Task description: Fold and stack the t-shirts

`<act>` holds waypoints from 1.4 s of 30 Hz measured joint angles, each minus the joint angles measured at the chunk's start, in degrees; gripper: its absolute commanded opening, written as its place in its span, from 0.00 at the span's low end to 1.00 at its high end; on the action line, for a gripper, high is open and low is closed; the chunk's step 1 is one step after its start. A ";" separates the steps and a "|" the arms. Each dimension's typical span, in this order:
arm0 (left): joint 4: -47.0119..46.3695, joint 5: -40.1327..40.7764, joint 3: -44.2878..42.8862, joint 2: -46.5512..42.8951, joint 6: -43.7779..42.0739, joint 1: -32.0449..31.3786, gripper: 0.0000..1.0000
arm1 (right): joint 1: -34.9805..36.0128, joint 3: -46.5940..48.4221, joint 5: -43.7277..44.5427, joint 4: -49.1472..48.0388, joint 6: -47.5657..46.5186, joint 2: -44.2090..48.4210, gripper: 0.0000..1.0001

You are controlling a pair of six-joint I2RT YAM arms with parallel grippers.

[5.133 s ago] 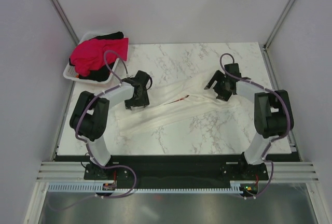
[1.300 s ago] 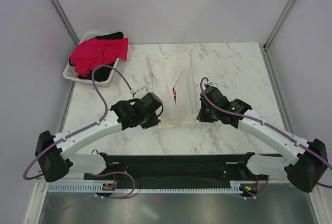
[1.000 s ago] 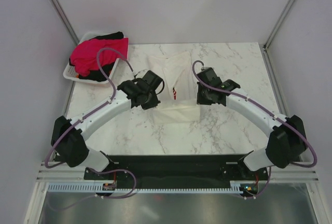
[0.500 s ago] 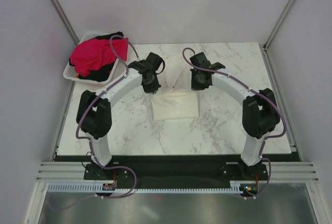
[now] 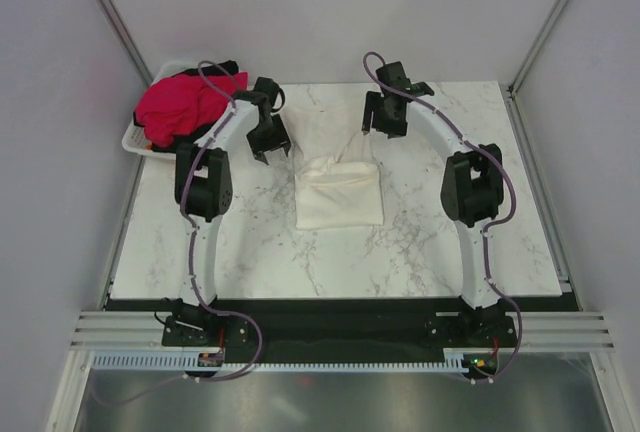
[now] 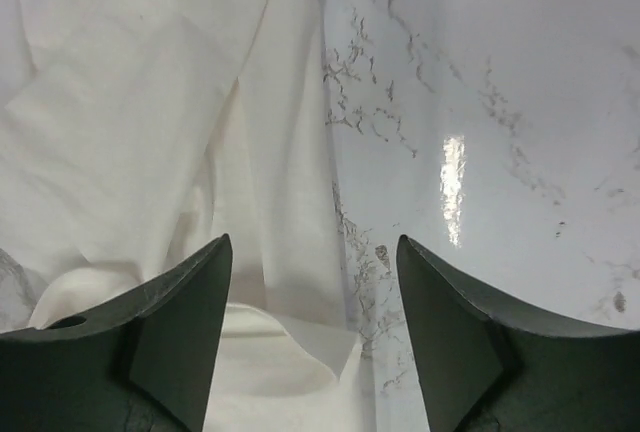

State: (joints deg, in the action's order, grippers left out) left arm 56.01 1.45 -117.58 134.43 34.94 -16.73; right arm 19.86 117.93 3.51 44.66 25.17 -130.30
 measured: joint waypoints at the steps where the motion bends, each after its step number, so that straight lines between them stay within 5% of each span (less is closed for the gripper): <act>1: 0.57 0.26 -0.04 -0.46 -0.20 0.94 0.66 | -0.44 0.37 -0.17 0.17 -0.13 0.31 0.74; 4: 0.46 1.36 3.65 -5.62 -0.52 2.99 0.66 | -0.98 -5.16 -0.79 -0.90 -0.55 6.56 0.71; 10: -5.07 -0.28 27.76 -28.70 -0.50 0.39 0.63 | 3.10 -31.10 -6.10 -7.56 0.24 26.73 0.66; 20: -9.09 -1.33 52.30 -49.16 -0.98 -4.66 0.62 | 14.29 -34.69 -10.38 -11.50 0.04 18.99 0.63; 29: -8.74 2.56 61.99 -70.84 -3.45 -4.46 0.62 | 13.77 -24.76 -7.69 -7.85 -1.66 8.66 0.64; 39: -7.78 3.13 66.93 -72.24 -3.80 -4.46 0.62 | 12.07 16.79 0.81 2.82 -5.53 -10.80 0.68; 42: -7.85 2.89 66.99 -72.24 -3.78 -4.46 0.66 | 10.51 17.64 1.88 2.14 -5.68 -9.31 0.70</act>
State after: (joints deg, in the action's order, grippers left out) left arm 48.16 4.34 -50.59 62.19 31.16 -21.19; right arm 30.37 135.57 5.39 46.81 19.49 -139.61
